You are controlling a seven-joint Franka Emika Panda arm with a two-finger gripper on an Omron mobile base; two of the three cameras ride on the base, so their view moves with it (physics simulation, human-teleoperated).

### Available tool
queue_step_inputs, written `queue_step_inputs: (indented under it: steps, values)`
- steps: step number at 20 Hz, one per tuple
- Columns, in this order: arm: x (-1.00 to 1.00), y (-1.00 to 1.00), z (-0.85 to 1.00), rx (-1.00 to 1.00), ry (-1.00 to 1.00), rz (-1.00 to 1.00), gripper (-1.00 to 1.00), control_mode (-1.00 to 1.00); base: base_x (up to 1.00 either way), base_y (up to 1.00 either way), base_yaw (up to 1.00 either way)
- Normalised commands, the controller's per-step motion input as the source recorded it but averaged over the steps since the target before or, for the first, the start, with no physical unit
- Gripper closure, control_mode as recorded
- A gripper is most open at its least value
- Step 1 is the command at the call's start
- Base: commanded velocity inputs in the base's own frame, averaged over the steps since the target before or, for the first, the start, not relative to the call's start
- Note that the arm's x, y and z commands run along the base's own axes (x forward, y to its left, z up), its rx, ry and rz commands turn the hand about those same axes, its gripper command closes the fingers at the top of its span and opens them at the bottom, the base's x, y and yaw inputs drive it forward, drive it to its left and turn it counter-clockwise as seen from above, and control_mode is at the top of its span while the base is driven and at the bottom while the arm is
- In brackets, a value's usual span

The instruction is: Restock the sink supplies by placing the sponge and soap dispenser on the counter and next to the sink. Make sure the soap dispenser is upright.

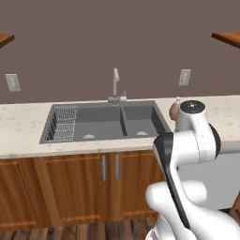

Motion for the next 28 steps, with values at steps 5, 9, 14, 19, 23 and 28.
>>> queue_step_inputs:
  steps: [5, 9, 14, 19, 23, 28]
  values:
    - [0.0, 0.0, 0.0, 0.0, 0.0, 0.0, -1.0, 1.0, -0.85, 0.15, -0.71]
    - [0.0, 0.0, 0.0, 0.0, 0.0, 0.0, -1.0, 1.0, -0.56, 0.08, -0.91]
    - [0.0, 0.0, 0.0, 0.0, 0.0, 0.0, -1.0, 1.0, -0.32, 0.0, -0.97]
    - [0.0, 0.0, 0.0, 0.0, 0.0, 0.0, -1.0, 1.0, -0.24, 0.0, -0.99]
    - [0.0, 0.0, 0.0, 0.0, 0.0, 0.0, -1.0, 1.0, -0.19, 0.0, -0.99]
    - [0.0, 0.0, 0.0, 0.0, 0.0, 0.0, -1.0, 1.0, -0.22, -0.05, -0.95]
